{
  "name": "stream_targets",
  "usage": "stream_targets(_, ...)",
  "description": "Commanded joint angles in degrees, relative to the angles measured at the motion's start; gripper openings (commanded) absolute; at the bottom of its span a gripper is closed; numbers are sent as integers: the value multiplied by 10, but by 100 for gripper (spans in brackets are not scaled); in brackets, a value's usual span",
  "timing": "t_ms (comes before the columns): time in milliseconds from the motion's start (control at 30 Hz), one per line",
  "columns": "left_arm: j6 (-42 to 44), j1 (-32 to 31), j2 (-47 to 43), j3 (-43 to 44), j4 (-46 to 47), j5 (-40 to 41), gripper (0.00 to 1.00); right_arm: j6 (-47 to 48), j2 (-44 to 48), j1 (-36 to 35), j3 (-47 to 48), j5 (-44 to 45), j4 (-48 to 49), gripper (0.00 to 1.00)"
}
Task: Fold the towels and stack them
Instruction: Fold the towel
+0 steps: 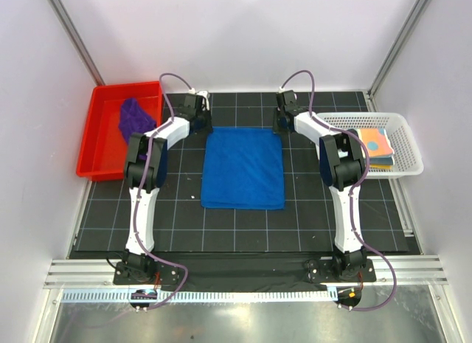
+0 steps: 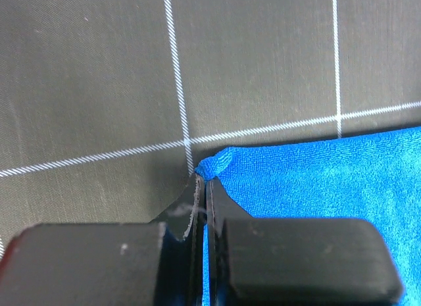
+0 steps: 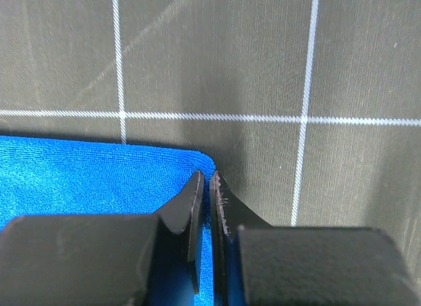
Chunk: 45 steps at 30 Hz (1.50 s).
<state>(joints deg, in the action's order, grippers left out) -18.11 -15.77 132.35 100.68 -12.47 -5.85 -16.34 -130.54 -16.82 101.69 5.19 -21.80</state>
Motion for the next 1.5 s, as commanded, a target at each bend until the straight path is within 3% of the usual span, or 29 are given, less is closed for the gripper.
stream_targets(0, -10, 2, -39, -8, 68, 36, 0, 6, 13, 0, 13, 14, 51, 1)
stream_targets(200, -17, 10, -71, -20, 123, 38, 0, 7, 45, 5, 16, 16, 105, 1)
stream_targets(633, -71, 25, -155, -158, 235, -25, 0, 9, 169, 3, -153, -10, 215, 1)
stream_targets(967, -107, 24, -245, -285, 238, -30, 0, -6, 291, -17, -313, -32, 265, 1)
stream_targets(1200, -122, 23, -314, -395, 251, -36, 0, -18, 359, -42, -407, -17, 268, 1)
stream_targets(1467, -135, 7, -356, -463, 256, -44, 0, -28, 419, -75, -494, 12, 279, 1)
